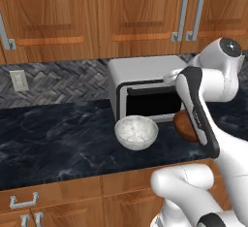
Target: Open the cabinet. Pick the bowls from the counter and place them in the cabinet. Then close the cabinet.
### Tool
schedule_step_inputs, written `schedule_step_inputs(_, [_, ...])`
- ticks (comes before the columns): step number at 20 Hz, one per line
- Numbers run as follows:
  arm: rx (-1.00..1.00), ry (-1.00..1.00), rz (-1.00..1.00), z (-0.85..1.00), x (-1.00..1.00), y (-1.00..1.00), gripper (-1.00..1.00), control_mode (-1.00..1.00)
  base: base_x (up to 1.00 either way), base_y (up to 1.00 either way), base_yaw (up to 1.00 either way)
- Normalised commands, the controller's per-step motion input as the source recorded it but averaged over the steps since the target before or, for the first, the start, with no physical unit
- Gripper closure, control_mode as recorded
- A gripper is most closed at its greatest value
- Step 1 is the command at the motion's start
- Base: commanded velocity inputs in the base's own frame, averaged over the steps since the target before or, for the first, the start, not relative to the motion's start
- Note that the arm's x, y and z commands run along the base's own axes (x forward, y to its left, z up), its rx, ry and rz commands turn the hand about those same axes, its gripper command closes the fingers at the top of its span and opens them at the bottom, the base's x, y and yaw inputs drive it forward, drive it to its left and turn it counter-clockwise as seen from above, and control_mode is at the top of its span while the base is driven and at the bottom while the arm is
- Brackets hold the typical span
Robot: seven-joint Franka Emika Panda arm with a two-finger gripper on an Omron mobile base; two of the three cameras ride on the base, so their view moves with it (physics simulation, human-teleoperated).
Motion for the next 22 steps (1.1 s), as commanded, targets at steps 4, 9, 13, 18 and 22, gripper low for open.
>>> schedule_step_inputs(4, [0.00, -0.42, 0.00, 0.39, -0.11, 0.00, -1.00, -1.00, 0.00, 0.00, 0.00])
schedule_step_inputs(9, [0.00, -0.37, 0.00, 0.46, -0.03, 0.00, -1.00, -1.00, 0.00, 0.00, 0.00])
schedule_step_inputs(13, [0.00, -0.34, 0.00, 0.47, 0.00, 0.00, -1.00, -1.00, 0.00, 0.00, 0.00])
schedule_step_inputs(18, [0.00, -0.33, 0.00, 0.43, 0.00, 0.00, -1.00, -1.00, 0.00, 0.00, 0.00])
schedule_step_inputs(22, [0.00, -0.33, 0.00, 0.39, 0.00, 0.00, -1.00, -1.00, 0.00, 0.00, 0.00])
